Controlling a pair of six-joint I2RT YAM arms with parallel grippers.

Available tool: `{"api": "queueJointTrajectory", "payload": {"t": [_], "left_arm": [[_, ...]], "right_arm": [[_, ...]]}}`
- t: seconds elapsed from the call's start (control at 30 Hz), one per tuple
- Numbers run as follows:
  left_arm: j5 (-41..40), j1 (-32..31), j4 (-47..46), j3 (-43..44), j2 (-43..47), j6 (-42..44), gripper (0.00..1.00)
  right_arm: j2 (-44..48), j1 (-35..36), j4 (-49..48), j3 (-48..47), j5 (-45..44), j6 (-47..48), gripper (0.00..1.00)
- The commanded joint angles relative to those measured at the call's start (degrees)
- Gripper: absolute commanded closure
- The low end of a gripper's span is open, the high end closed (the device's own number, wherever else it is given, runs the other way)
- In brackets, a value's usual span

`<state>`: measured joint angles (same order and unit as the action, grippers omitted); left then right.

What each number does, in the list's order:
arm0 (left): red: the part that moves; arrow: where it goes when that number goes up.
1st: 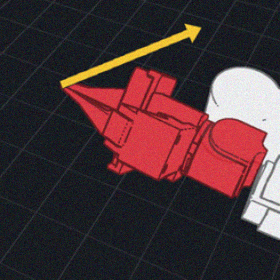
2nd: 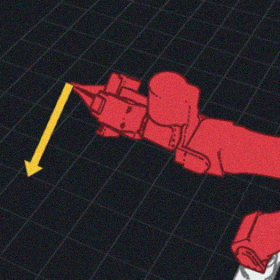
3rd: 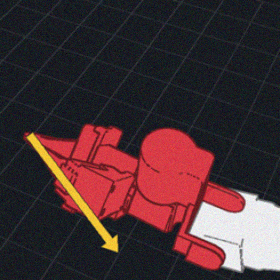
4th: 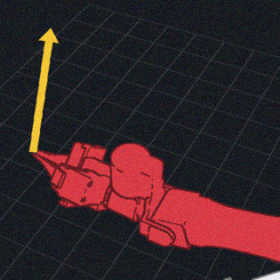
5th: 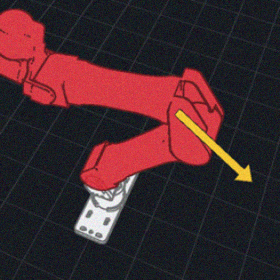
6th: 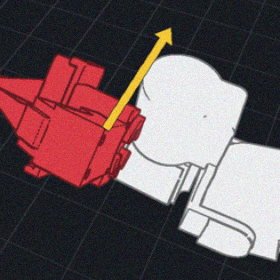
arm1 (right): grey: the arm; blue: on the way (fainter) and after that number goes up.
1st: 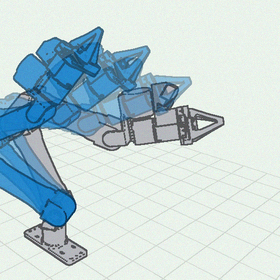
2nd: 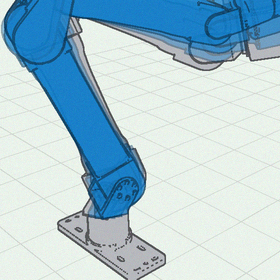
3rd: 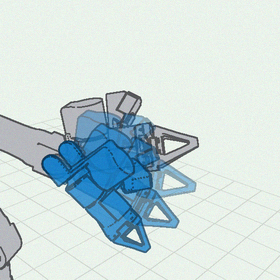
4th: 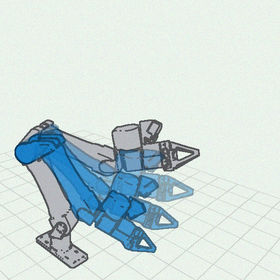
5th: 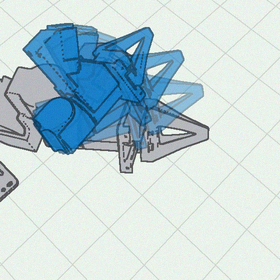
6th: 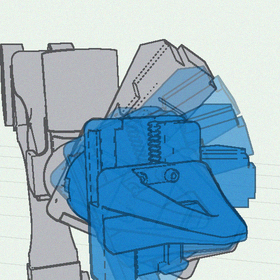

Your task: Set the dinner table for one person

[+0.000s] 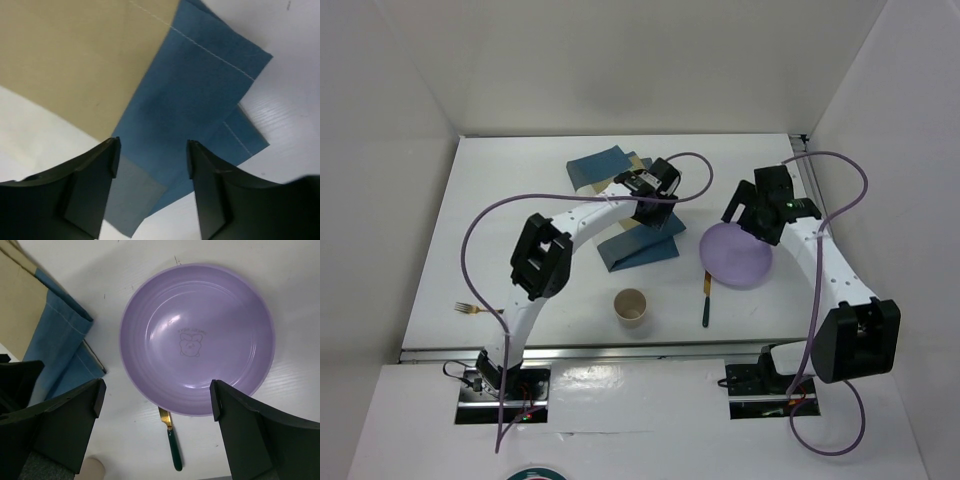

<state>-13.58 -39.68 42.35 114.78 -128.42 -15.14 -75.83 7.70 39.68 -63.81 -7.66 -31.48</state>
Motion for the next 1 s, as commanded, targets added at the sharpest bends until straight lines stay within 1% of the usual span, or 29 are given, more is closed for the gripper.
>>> {"api": "queueJointTrajectory", "payload": {"t": [0.0, 0.07, 0.13, 0.17, 0.27, 0.37, 0.4, 0.53, 0.6, 0.63, 0.67, 0.73, 0.77, 0.87, 0.97], "left_arm": [[2.93, -1.45, 0.11, 4.48, -1.82, 1.5, 0.26], [2.95, -1.97, 0.1, 6.84, -3.41, 2.91, 0.26], [2.33, -2.5, 0.98, 8.78, -6.31, 4.41, 0.3], [2.33, -2.51, 2.37, 10.45, -7.1, 4.41, 0.3], [2.86, -2.51, 2.39, 10.46, -8.25, 5.73, 0.3], [4.17, -2.51, 2.39, 8.54, -8.25, 6.25, 0.3], [4.18, -2.51, 2.39, 8.53, -8.25, 6.26, 0.29], [2.34, -2.51, 3.79, 9.84, -10.45, 6.26, 0.3], [2.33, -2.51, 3.79, 8.98, -10.45, 6.26, 0.33], [2.33, -2.51, 3.79, 8.97, -10.45, 6.26, 0.39], [2.33, -2.51, 3.79, 8.27, -10.45, 6.26, 0.41], [3.04, -2.51, 3.79, 7.65, -9.92, 6.79, 0.4], [3.04, -2.51, 3.79, 7.65, -10.44, 6.79, 0.37], [3.04, -2.51, 5.46, 8.88, -10.45, 6.17, 0.37], [4.08, -2.51, 6.08, 8.88, -9.22, 5.56, 0.27]], "right_arm": [[1.74, -0.85, -2.5, 1.23, 1.86, -0.6, 0.01], [1.74, -0.85, -2.5, 1.76, 1.86, -1.21, 0.01], [1.74, -0.85, -2.5, 1.76, 1.86, -1.73, 0.01], [1.74, -0.85, -2.5, 1.76, 1.86, -1.74, 0.01], [1.74, -1.38, -2.5, 1.76, 1.86, -1.74, 0.01], [1.74, -1.38, -2.5, 1.76, 1.86, -1.74, 0.01], [1.74, -1.38, -2.5, 1.76, 1.86, -1.74, 0.01], [1.74, -1.38, -2.5, 2.38, 1.86, -2.79, 0.01], [1.13, -1.38, -2.5, 2.38, 1.86, -2.79, 0.01], [1.13, -1.38, -2.5, 2.38, 1.86, -2.79, 0.01], [1.13, -1.38, -1.89, 2.38, 1.86, -2.79, 0.01], [1.13, -1.38, -1.89, 1.76, 1.86, -2.79, 0.01], [1.65, -1.38, -1.89, 1.76, 1.86, -2.79, 0.01], [2.18, -1.38, -1.89, 1.76, 1.86, -2.79, 0.01], [2.79, -1.38, -1.89, 1.76, 1.86, -2.79, 0.01]]}}
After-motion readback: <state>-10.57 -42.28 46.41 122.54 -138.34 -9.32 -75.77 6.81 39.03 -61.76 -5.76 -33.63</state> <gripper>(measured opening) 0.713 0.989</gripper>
